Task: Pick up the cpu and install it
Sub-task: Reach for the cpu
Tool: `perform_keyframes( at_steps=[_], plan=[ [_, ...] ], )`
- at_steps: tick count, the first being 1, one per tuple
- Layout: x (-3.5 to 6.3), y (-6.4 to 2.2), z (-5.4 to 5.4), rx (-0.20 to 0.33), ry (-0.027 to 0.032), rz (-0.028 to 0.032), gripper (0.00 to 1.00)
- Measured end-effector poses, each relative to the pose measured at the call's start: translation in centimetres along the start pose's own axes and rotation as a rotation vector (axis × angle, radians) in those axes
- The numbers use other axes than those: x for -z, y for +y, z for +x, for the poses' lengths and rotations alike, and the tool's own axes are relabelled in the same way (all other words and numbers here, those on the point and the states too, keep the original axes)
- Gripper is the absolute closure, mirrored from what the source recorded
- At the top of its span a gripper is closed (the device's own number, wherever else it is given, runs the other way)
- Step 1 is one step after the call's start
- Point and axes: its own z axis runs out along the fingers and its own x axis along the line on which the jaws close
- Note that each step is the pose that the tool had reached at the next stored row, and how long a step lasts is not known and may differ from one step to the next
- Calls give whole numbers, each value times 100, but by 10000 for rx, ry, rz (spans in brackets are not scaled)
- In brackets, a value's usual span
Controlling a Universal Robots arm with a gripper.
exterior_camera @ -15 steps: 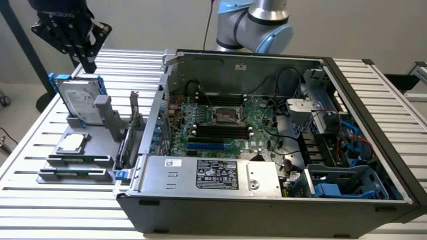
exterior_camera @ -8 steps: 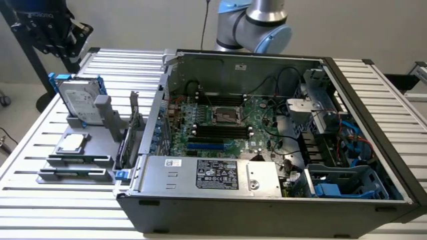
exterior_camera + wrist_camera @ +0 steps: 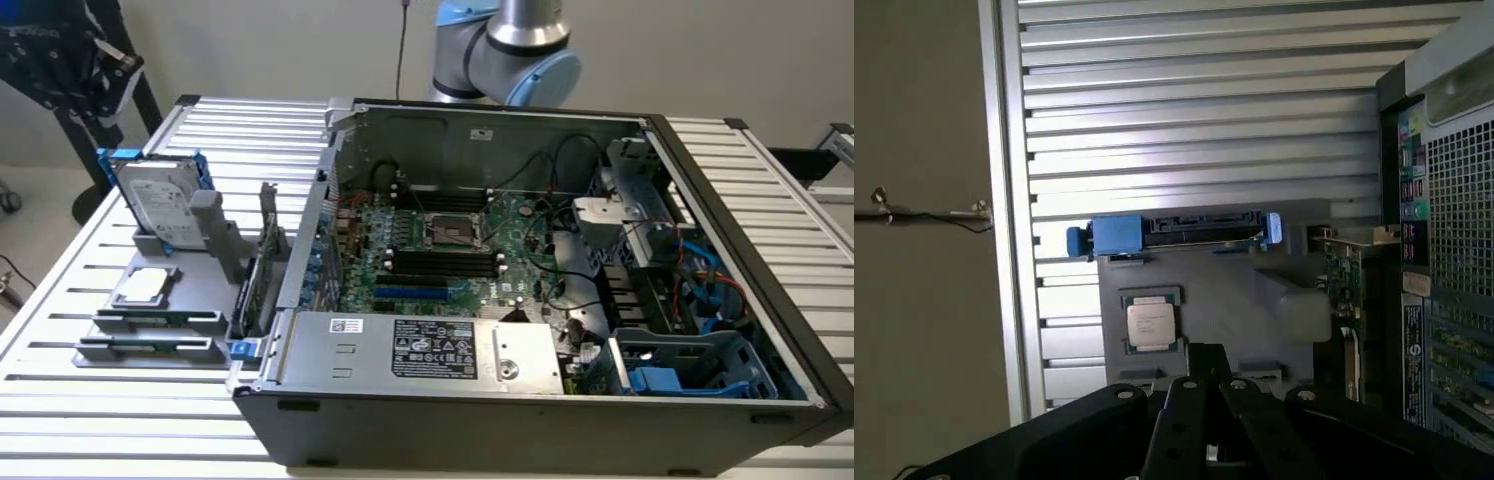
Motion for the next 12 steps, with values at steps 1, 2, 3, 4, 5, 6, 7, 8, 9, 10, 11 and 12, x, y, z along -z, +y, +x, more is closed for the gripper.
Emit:
perform_keyframes(
  at_steps=[1,2,3,4,5,6,7,8,9,10,11,12],
  plan=[
    [-5,-4,45,0,12,1,89],
    [-10,-7,91,-1,23,2,89],
    [-14,-10,139,-2,35,3,89],
    [-19,-13,183,-2,43,3,89],
    [-24,-16,225,1,48,4,89],
    [-24,-17,233,7,49,4,89],
    [-24,-17,233,8,49,4,89],
    [-24,-17,233,8,48,3,89],
    [-24,-17,233,9,49,3,89],
    [-24,-17,233,9,50,4,89],
    [-24,-17,233,9,49,4,89],
    [-23,-16,233,9,49,4,89]
  ],
)
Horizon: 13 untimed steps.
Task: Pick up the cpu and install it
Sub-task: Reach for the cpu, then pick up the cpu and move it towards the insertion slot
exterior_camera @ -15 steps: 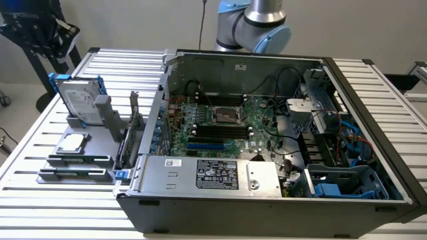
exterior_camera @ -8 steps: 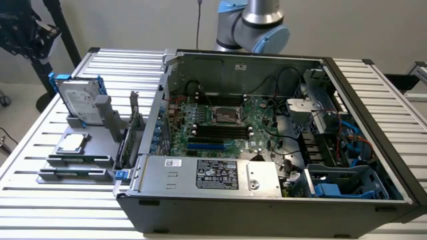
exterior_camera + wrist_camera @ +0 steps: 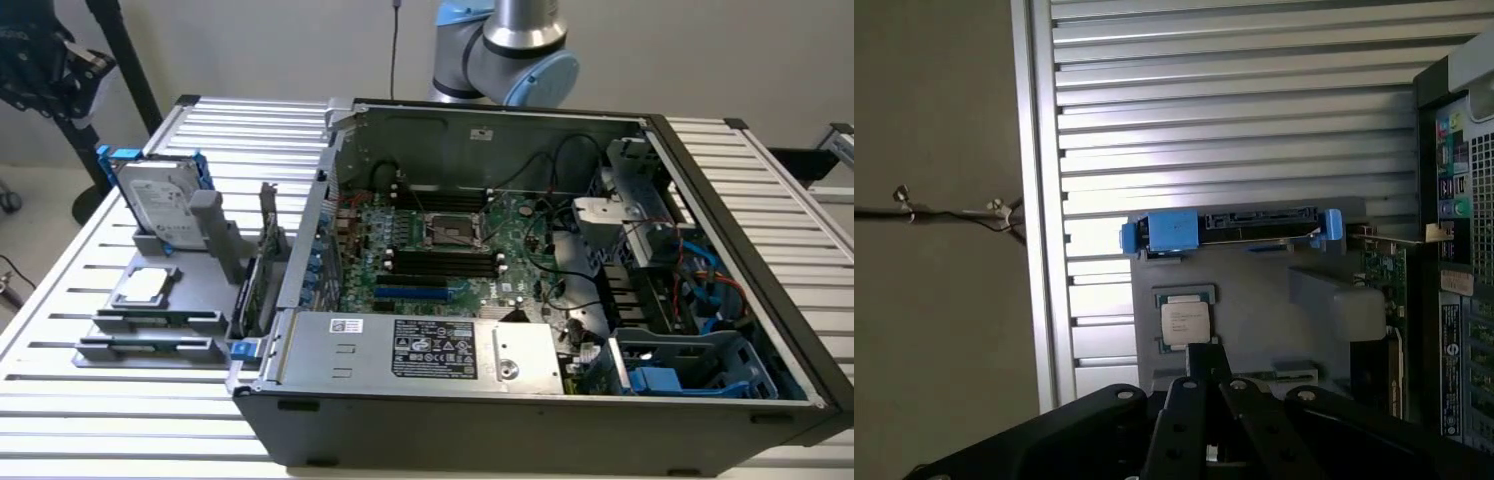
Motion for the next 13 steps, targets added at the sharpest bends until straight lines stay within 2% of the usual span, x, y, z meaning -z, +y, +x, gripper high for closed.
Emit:
perform_keyframes(
  at_steps=[9,10,11,12,13],
  plan=[
    [0,0,0,3,0,0,89],
    [0,0,0,3,0,0,82],
    [0,0,0,3,0,0,82],
    [0,0,0,4,0,0,76],
    [0,0,0,5,0,0,76]
  ],
)
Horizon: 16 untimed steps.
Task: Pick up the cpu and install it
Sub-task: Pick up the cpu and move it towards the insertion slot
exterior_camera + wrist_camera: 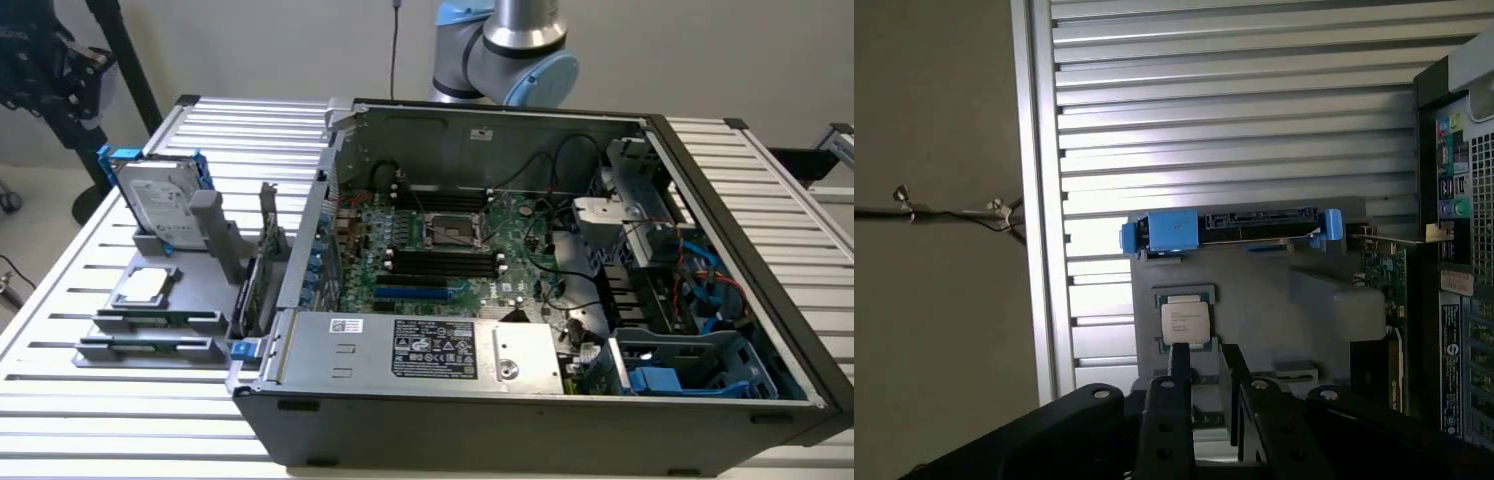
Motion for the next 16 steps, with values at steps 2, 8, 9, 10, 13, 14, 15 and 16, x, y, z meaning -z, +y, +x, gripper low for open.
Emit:
perform_keyframes(
  at_steps=[2,8,9,10,13,14,15,16],
  plan=[
    [0,0,0,1,0,0,64],
    [-54,-2,0,5,-18,1,47],
    [-72,-3,0,10,-19,0,40],
    [-90,-4,0,22,-18,1,40],
    [-145,-7,-1,159,-12,3,40],
    [-163,-7,-1,237,-8,4,40],
    [-181,-8,-1,322,-4,5,40],
    [-199,-9,-1,409,1,6,40]
  ],
)
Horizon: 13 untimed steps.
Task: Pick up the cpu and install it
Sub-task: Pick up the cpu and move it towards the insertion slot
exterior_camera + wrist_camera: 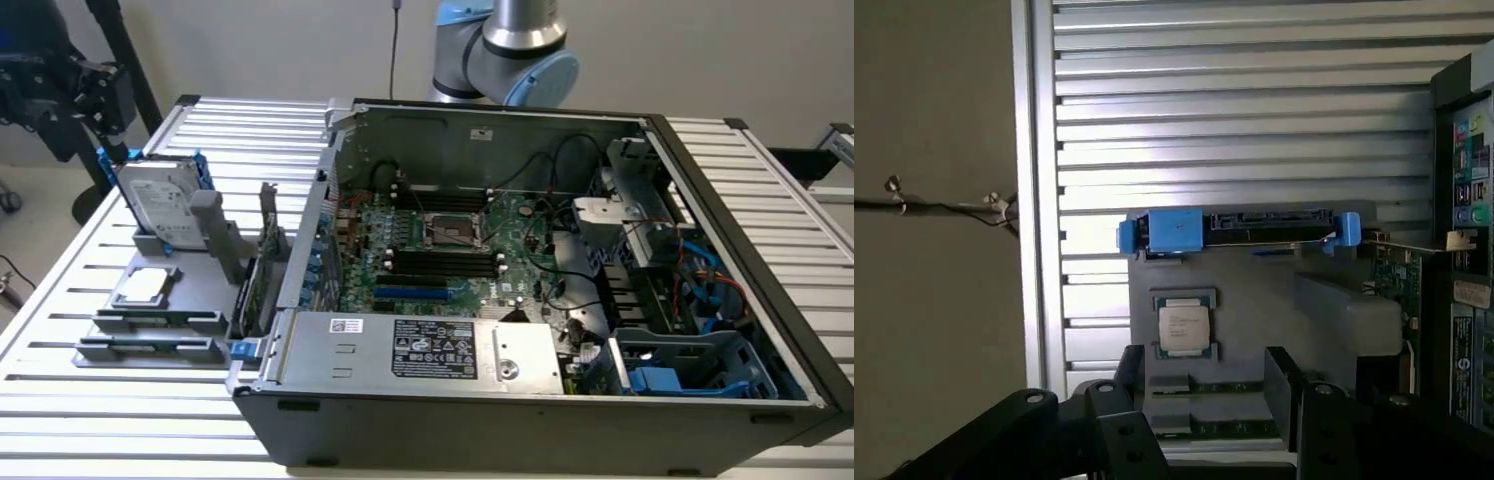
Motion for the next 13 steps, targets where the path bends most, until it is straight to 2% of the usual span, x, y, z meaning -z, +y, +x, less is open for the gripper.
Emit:
perform_keyframes(
  at_steps=[3,4,13],
  plan=[
    [-54,-2,0,281,13,3,38],
    [-73,-3,-1,354,16,3,32],
    [-237,-19,-3,916,42,9,32]
  ],
)
